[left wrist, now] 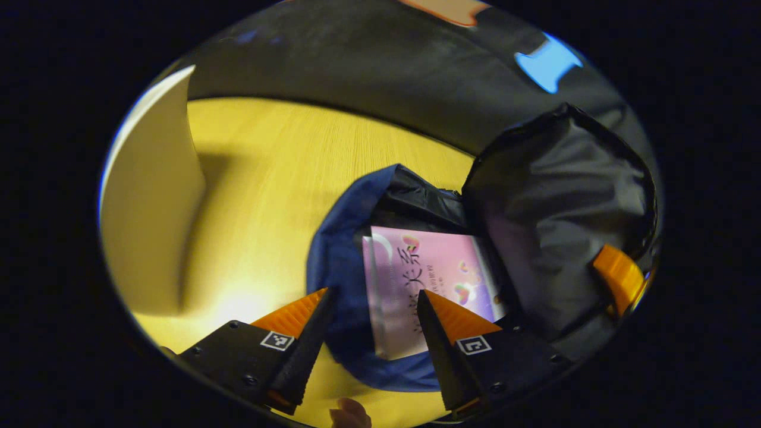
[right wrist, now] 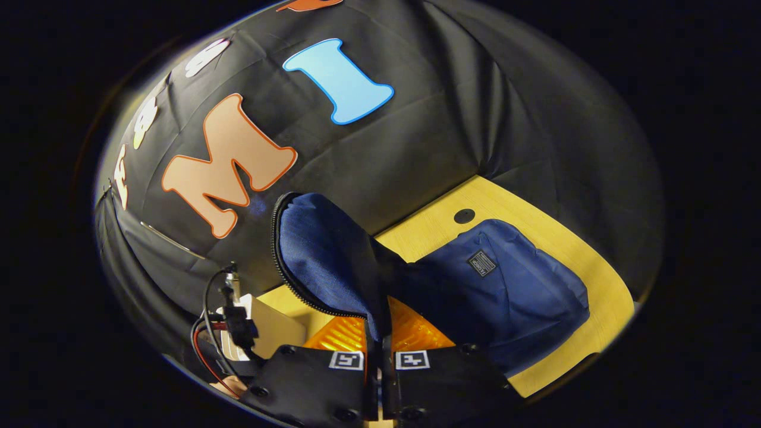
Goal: Open the schoolbag, grab two books from the bookshelf and put them into the schoolbag.
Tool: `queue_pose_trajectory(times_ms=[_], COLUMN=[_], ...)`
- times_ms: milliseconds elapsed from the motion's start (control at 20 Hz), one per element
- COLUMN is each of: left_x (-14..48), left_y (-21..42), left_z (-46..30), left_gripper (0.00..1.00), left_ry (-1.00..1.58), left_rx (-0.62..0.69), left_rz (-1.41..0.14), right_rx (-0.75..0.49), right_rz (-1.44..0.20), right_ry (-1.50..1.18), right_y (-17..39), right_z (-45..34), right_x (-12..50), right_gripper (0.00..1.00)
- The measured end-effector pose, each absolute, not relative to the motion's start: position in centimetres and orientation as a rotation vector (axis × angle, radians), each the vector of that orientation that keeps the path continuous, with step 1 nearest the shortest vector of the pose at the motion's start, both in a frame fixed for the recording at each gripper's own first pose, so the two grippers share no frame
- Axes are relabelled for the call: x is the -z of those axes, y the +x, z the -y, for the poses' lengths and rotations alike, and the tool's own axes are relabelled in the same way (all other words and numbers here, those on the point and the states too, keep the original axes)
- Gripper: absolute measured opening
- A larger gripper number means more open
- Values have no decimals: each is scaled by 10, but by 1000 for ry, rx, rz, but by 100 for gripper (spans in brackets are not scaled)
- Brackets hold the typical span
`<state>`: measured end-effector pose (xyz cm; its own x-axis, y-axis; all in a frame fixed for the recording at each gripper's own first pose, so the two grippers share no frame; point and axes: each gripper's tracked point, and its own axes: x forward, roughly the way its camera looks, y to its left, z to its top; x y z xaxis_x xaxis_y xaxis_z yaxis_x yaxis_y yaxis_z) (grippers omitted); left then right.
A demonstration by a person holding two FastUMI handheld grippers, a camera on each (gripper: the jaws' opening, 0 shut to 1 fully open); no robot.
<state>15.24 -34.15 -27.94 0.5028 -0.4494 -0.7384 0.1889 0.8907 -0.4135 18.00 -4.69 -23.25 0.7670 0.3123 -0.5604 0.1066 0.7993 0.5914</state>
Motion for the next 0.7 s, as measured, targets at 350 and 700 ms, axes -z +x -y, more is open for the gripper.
queue_pose_trajectory(times_ms=[350,700], left_x=[245,168], left_y=[149,155], left_z=[243,145], left_gripper=[97,97], left_ry=[20,53], left_rx=[326,226], left_rz=[-773,-576], right_rx=[-113,-101], right_rz=[-699,-696], right_ry=[647,638], right_y=[179,179], right_z=[45,47], right_x=[235,234], right_gripper=[5,6])
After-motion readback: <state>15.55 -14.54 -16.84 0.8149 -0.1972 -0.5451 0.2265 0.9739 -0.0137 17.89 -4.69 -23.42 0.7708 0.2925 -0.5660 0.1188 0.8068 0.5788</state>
